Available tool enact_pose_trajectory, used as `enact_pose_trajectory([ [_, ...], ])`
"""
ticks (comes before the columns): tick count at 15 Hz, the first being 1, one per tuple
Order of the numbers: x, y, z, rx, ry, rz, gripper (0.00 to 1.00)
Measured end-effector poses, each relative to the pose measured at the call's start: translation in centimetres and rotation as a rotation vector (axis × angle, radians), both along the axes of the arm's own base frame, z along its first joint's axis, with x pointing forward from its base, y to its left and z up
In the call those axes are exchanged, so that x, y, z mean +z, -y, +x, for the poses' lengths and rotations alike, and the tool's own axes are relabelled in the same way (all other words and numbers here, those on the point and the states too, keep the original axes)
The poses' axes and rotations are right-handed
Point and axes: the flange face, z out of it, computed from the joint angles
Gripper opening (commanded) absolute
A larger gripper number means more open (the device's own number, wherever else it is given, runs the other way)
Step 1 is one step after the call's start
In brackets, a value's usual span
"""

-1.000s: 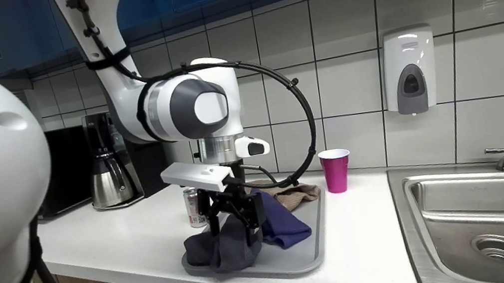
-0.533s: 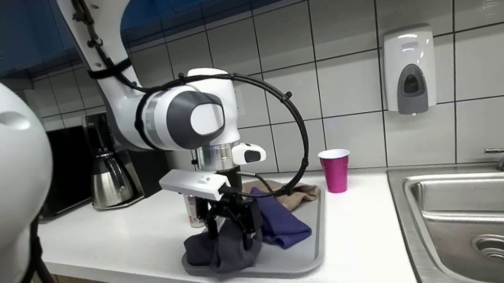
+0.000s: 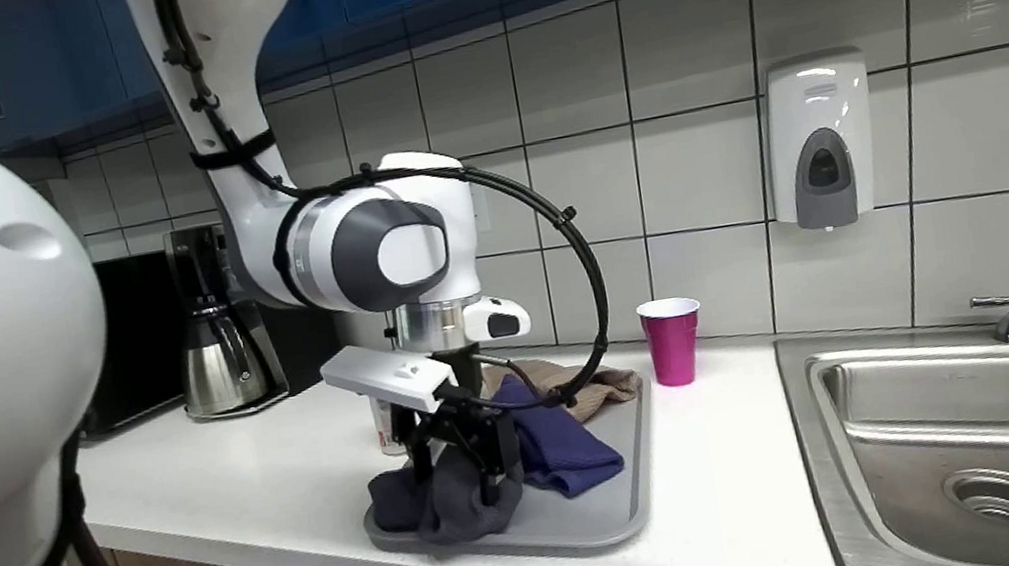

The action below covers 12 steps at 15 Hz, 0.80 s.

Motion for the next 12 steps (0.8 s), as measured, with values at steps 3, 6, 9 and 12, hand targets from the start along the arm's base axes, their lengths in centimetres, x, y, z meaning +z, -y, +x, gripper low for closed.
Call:
enact_pose_trajectory([
  [3, -0.4, 0.0, 0.4, 0.003, -0.003, 0.000, 1.00],
  [6, -0.7, 0.0, 0.7, 0.007, -0.006, 0.000, 0.68],
  [9, -0.7, 0.0, 1.0, 0.009, -0.003, 0.000, 0.42],
  [12, -0.5, 0.0, 1.2, 0.010, 0.003, 0.000, 0.21],
])
